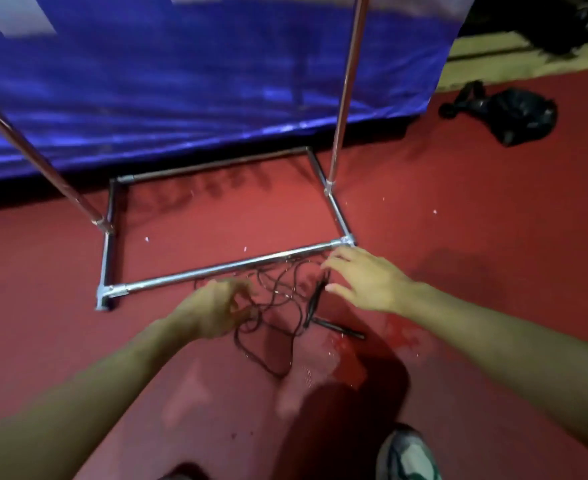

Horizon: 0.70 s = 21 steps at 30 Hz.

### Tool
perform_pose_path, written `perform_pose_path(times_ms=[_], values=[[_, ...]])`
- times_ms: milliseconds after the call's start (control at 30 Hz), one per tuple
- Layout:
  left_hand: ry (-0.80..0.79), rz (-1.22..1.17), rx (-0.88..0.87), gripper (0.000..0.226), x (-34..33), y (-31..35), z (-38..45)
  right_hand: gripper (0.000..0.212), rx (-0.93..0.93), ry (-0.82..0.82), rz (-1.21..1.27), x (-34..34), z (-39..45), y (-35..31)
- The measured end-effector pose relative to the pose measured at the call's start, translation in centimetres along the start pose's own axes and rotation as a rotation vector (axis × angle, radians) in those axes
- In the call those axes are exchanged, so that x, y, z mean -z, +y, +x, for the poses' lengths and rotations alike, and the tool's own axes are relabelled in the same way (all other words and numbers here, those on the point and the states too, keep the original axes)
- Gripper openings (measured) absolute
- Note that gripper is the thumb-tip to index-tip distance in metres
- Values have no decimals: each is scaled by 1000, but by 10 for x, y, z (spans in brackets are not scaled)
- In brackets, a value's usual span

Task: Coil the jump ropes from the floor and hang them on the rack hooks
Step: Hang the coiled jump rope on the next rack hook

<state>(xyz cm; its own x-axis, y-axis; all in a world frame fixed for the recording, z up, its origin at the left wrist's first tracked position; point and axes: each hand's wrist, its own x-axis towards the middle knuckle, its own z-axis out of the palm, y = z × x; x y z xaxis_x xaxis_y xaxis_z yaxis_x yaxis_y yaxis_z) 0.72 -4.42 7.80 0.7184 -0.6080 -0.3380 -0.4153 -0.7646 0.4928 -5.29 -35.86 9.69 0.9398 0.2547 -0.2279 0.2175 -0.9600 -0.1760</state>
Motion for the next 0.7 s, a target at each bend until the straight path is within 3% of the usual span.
perform_pose_path(times_ms=[133, 300, 500, 600, 700], values=[[-67, -49, 16, 26, -66, -25, 8, 49, -84, -221, -67, -79, -3, 1], [-75, -98, -11, 32, -83, -16, 16, 52, -191, -371, -91, -136, -5, 0], [-52, -72, -111, 32, -68, -3, 23, 31, -214, -358, -153, -139, 10, -7], [-12, -89, -140, 25, -51, 7, 25, 31, -276, -267, 11, -107, 17, -11], [34, -175, -151, 22, -23, 31, 23, 27, -322, -73, 326, -47, 19, -23]])
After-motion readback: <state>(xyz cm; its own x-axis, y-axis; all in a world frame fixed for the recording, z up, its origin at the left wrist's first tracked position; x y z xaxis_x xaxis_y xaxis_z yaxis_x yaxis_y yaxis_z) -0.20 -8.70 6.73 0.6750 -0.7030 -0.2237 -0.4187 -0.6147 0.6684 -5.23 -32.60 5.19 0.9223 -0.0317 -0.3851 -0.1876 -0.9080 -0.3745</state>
